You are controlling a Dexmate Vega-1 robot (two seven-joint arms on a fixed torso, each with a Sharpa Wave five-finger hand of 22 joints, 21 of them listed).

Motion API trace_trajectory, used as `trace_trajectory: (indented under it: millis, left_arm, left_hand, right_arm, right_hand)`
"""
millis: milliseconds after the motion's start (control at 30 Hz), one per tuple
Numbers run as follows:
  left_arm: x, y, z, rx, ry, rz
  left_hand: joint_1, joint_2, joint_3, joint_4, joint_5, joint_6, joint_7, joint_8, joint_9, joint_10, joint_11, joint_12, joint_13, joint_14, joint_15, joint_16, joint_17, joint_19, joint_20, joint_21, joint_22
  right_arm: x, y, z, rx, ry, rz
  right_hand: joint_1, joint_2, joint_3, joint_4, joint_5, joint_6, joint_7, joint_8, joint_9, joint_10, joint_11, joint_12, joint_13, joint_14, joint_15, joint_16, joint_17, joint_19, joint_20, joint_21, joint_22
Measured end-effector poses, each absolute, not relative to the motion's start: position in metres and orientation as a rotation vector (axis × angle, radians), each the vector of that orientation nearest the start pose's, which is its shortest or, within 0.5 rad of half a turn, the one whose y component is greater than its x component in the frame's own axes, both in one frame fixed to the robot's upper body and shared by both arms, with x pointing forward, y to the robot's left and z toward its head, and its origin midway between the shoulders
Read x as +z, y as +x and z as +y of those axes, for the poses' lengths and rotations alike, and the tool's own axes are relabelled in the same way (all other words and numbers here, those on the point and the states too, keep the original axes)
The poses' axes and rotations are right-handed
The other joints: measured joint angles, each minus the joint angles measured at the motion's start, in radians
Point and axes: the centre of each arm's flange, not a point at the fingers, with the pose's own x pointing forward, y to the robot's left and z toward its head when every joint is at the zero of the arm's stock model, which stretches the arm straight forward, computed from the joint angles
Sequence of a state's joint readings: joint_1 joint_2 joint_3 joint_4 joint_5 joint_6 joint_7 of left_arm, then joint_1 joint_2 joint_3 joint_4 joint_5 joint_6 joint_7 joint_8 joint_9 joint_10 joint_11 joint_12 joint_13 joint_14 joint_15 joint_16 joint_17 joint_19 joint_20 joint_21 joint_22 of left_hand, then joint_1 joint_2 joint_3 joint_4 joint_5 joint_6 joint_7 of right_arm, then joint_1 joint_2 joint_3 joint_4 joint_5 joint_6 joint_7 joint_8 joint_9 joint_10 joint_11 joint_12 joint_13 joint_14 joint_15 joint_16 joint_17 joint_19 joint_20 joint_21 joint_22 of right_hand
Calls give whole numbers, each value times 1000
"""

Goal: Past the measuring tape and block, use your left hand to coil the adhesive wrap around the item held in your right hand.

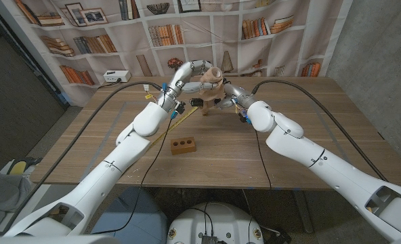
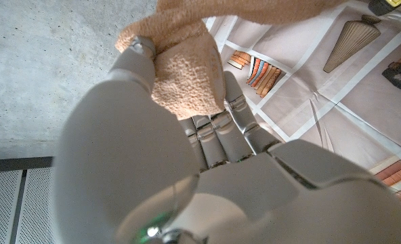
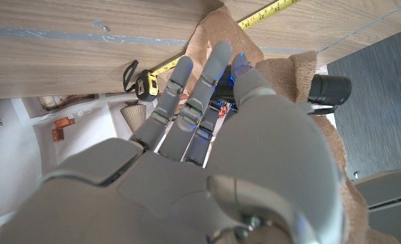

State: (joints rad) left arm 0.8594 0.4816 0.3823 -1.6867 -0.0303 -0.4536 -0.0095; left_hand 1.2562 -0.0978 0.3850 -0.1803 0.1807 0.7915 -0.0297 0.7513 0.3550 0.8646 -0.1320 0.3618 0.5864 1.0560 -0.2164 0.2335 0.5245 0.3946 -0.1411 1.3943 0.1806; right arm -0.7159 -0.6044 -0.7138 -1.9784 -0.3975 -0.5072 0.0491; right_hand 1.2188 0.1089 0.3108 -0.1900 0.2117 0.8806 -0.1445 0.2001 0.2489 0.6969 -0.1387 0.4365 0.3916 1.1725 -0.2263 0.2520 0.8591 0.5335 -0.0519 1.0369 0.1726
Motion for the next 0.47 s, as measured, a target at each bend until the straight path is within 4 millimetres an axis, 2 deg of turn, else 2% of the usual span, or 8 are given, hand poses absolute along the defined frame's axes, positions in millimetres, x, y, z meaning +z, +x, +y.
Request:
trace_trajectory:
  millis: [467]
  left_arm:
    - [75, 531, 157, -376, 504, -1147]
  left_hand:
    - [-1, 1, 0, 0, 0, 2, -2, 0, 0, 0, 0, 0, 0, 0, 0, 0, 2, 0, 0, 0, 0]
  right_arm:
    - [43, 561, -103, 129, -1134, -606]
  right_hand:
    - [0, 0, -2, 2, 4, 0, 0, -1, 0, 0, 0, -1, 0, 0, 0, 0, -3, 0, 0, 0, 0]
